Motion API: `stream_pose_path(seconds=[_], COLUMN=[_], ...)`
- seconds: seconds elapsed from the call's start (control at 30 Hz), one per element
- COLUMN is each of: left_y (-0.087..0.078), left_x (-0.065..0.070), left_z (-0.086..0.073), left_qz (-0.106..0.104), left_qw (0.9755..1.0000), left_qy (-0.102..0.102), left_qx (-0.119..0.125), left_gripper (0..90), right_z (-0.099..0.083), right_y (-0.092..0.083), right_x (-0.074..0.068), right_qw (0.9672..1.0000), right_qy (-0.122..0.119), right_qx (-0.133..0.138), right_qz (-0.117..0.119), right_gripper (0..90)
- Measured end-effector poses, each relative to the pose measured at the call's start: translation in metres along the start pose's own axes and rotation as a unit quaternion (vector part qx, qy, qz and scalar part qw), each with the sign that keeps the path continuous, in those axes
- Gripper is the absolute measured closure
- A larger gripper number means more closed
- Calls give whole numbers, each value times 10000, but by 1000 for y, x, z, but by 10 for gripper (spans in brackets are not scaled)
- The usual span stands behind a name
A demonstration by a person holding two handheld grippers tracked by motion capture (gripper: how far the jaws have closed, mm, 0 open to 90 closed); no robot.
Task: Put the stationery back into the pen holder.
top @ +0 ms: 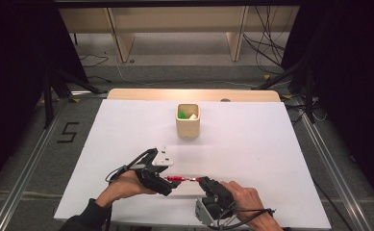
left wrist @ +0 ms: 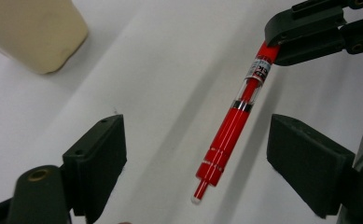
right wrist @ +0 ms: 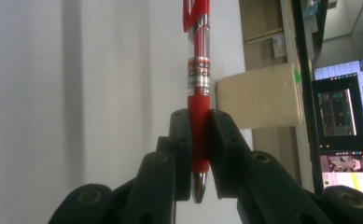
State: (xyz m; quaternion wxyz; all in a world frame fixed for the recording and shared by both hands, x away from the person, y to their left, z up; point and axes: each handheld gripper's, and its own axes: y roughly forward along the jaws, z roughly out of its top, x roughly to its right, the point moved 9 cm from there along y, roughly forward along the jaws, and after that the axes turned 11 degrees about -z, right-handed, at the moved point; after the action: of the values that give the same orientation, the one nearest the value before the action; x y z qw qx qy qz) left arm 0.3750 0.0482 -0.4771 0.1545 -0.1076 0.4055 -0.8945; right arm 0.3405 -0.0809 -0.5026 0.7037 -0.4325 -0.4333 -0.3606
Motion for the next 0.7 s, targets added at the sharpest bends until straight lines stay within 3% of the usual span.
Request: stream_pose_path(seconds=[0.17,0.4,0.5,0.7], left_y=[8,11,14,23], left_x=[3,4,6,14], left_z=[0,4,4,4], left_qz=[-108,-232,-329,-515], left_qw=[9995,9984,9972,9935], left_qy=[87,172,255,455], left_qx=[-300,-480,-618,-911], left_gripper=[194,230,274,357], right_z=[1,2,2,4], right_y=[0,1,1,0], right_x=[-2,-5,-6,-8], right_qw=[9997,9983,9973,9970], right_qy=[-222,-529,-693,-715], right_qx=[23,86,117,170], right_qz=[-122,-227,-220,-233], right_gripper=[807,807,807,807])
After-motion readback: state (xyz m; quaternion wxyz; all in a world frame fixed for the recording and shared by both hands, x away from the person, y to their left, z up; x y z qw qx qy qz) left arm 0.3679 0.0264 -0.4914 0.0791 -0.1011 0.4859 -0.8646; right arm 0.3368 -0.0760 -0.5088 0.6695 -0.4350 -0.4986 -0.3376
